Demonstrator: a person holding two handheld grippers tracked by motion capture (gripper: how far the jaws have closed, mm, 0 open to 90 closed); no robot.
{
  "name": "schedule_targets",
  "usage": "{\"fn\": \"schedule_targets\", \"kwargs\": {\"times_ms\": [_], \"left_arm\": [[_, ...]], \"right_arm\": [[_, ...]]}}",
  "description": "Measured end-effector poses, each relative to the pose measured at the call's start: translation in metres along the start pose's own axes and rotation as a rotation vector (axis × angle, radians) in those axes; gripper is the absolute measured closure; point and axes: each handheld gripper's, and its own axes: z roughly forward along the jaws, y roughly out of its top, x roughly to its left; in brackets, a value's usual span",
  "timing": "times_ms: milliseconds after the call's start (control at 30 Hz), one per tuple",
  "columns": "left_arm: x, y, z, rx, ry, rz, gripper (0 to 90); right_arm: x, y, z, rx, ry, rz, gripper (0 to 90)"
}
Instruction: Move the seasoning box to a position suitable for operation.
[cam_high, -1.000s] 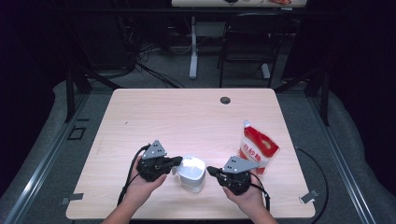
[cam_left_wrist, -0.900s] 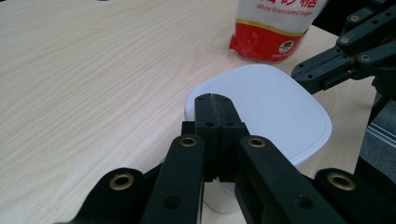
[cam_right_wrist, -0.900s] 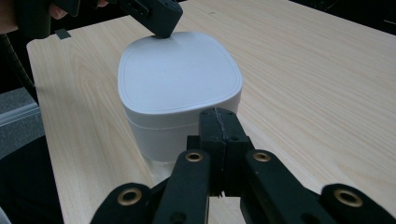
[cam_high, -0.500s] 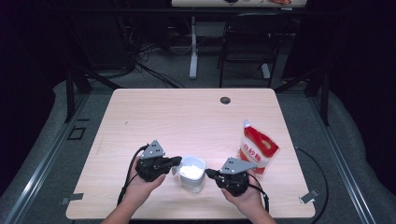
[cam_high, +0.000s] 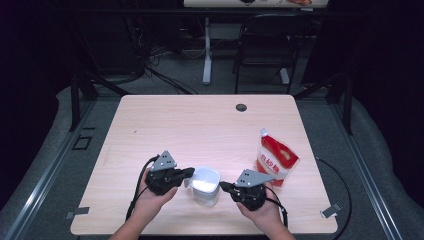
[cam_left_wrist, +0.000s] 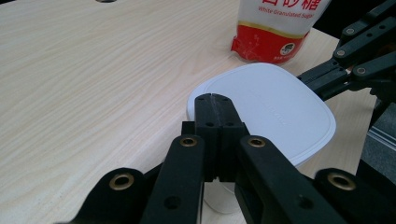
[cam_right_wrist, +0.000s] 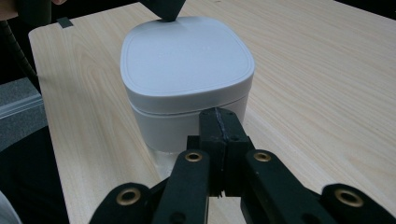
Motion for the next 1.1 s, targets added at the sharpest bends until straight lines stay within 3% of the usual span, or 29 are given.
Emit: {"fn": "schedule_targets", "kwargs": {"times_ms": [1100], "left_arm": [[0.0002, -0.0024, -0.0006, -0.013, 0.011, -0.004, 90.0]], "right_arm": [[0.0017, 0.0035, -0.0003, -0.033, 0.01, 0.018, 88.2]]}}
